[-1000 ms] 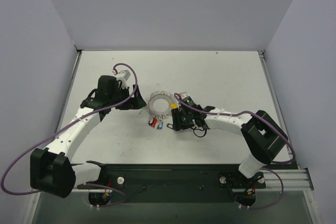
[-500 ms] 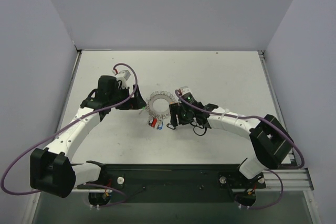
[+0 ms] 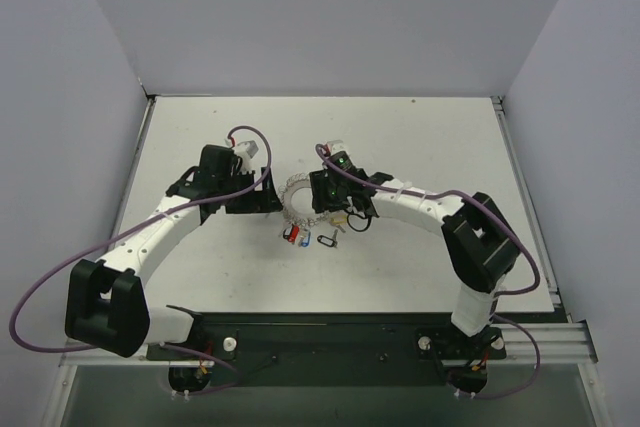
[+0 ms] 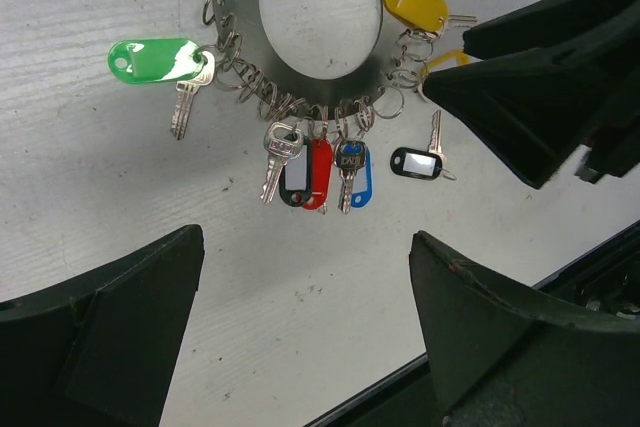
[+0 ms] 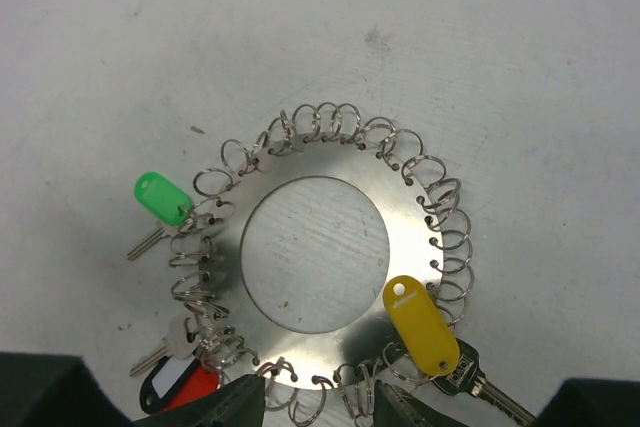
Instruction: Put the keys on the keyring
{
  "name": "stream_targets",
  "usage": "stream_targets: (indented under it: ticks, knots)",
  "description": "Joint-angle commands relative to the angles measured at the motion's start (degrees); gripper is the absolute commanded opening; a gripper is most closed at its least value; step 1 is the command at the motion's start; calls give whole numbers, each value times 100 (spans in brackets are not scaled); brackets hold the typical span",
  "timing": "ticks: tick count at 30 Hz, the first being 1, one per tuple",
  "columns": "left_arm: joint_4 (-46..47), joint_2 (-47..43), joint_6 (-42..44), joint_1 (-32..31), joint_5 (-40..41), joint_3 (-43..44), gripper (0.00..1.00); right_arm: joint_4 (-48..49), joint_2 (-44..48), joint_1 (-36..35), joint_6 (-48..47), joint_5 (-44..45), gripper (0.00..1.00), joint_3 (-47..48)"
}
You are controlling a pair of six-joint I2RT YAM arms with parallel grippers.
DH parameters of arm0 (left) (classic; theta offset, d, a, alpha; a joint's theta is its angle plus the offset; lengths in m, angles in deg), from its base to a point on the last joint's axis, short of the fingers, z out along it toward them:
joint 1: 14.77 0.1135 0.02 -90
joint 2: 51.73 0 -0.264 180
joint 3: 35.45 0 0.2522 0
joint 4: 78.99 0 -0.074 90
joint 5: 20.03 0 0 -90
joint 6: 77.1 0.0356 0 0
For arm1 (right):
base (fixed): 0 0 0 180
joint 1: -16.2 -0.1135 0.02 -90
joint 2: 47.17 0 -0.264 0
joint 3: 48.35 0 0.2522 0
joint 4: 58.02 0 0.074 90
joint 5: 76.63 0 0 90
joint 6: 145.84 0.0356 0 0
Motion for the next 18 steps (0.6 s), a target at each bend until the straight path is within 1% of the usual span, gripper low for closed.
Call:
stream_targets:
  ticks: [1,4,10,18]
  knots:
    - [139,-169,41,-20,-116,227,93,-215,-282,121,-29,77,45,317]
    - [139,-170,67,-20,-142,210,93,-215,-335,218,59,50,41,326]
    - [156,-99,85,-20,-142,166,93,-189,-248,175,-151,-239,41,229]
    - [201,-3,94,-20,-178,166,93,-162,-265,-28,-407,-301,40,308]
